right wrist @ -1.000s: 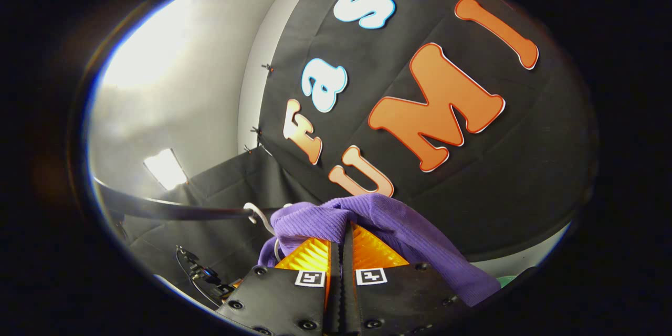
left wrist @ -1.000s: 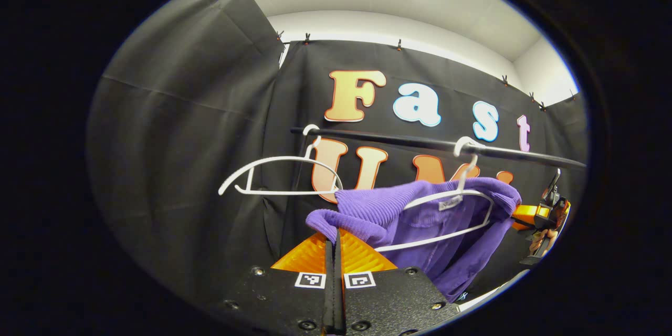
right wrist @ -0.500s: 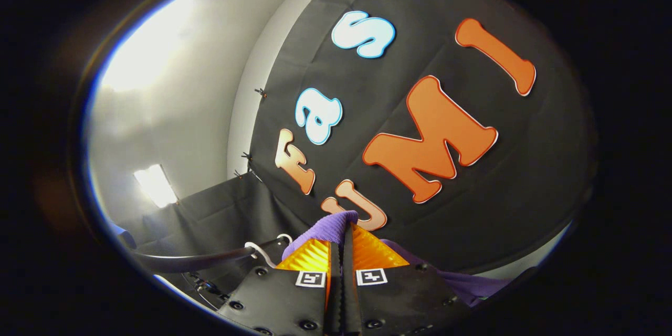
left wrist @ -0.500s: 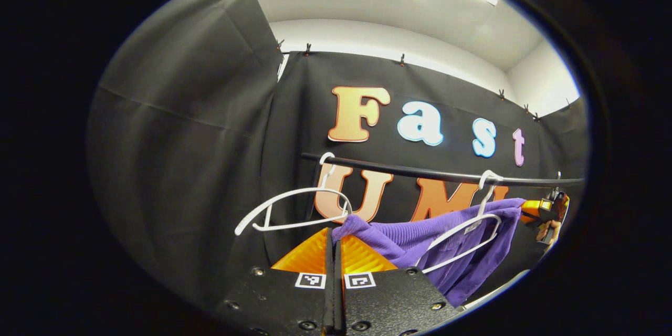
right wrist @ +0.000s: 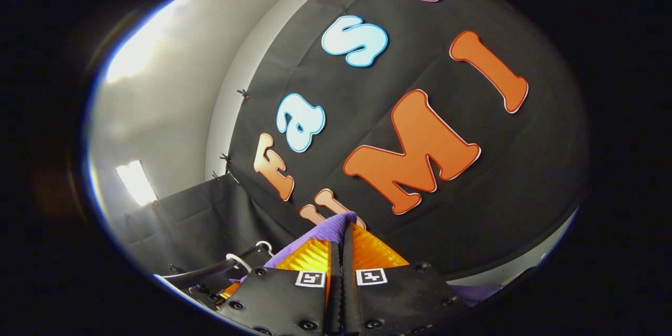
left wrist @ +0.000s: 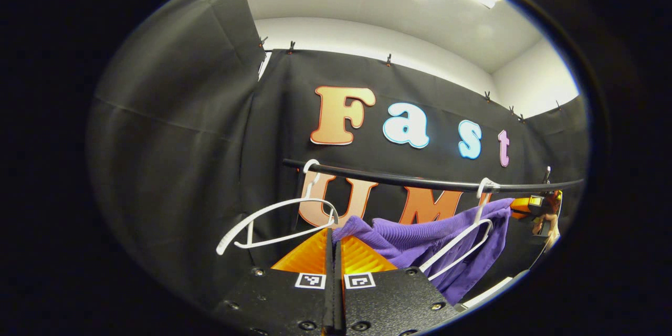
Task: Grasp the clothes on the hanger with both hands and then place them into the laundry hamper below.
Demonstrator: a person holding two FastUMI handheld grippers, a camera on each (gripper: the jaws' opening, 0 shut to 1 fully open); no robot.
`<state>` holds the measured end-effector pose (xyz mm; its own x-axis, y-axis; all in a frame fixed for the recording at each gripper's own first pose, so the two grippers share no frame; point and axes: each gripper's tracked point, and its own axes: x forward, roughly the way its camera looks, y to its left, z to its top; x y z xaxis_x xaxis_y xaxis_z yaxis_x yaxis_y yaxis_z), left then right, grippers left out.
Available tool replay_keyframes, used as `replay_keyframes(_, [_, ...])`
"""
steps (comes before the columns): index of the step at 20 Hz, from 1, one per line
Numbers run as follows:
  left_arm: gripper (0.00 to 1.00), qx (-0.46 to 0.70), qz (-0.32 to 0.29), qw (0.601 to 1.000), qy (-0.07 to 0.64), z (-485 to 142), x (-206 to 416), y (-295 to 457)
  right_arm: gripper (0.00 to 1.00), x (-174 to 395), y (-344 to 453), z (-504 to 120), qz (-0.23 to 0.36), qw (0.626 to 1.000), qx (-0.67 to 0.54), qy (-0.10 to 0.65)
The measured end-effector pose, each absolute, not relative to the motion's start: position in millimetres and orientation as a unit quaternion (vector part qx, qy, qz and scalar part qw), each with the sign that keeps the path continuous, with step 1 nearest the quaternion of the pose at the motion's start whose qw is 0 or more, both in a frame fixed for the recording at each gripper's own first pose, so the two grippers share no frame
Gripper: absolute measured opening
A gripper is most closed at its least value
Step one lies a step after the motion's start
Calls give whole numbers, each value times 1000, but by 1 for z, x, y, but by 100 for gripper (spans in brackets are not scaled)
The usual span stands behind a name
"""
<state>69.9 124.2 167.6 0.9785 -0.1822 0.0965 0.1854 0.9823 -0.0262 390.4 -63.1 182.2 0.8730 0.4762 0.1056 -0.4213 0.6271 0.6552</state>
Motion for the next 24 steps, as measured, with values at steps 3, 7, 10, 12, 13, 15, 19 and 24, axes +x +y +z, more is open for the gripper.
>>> replay_keyframes(3, [0, -12, -104, 994, -35, 152, 80, 120, 8, 400, -75, 167, 224, 910, 345, 48])
replay_keyframes(7, [0, -20, -101, 995, -3, 120, 93, 122, 8, 410, -78, 130, 203, 919, 325, 87])
replay_keyframes(10, [0, -34, -102, 994, 17, 102, 96, 125, 8, 412, -78, 110, 196, 920, 323, 101])
replay_keyframes(12, [0, -36, -100, 994, 25, 91, 98, 129, 8, 410, -79, 93, 189, 922, 319, 113])
replay_keyframes(13, [0, -34, -98, 994, 29, 86, 98, 130, 8, 410, -80, 84, 185, 922, 318, 118])
replay_keyframes(15, [0, -26, -95, 994, 39, 73, 95, 132, 8, 404, -81, 67, 176, 922, 319, 131])
replay_keyframes(19, [0, -17, -88, 994, 63, 45, 91, 139, 8, 391, -81, 31, 162, 927, 299, 156])
replay_keyframes(24, [0, -15, -81, 992, 94, 12, 80, 146, 8, 375, -83, -14, 141, 927, 293, 185])
